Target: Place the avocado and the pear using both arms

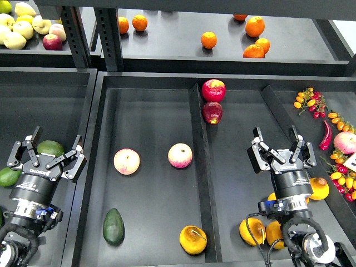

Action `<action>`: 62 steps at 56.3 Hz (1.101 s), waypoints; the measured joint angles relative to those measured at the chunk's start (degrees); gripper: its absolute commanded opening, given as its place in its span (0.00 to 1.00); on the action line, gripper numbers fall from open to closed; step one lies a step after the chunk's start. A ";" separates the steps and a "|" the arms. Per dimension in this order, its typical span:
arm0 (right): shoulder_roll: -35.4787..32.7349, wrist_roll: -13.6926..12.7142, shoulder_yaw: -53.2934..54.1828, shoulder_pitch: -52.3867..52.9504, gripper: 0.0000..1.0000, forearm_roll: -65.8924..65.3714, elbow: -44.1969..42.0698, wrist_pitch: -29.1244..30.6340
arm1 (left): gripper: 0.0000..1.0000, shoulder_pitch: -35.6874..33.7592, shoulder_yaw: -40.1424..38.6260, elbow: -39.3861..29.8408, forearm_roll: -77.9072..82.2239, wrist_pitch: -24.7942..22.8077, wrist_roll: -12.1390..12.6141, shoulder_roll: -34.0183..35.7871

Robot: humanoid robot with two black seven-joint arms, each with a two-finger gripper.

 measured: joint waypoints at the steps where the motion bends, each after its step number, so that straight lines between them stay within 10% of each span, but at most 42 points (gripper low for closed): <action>1: 0.00 0.00 -0.01 -0.02 1.00 -0.01 0.00 0.00 | 1.00 0.09 0.00 0.02 -0.01 0.00 0.00 0.00; 62: 0.00 0.11 -0.31 -1.05 1.00 -0.46 -0.01 0.18 | 1.00 1.21 1.67 -0.88 -0.28 0.00 -0.71 0.00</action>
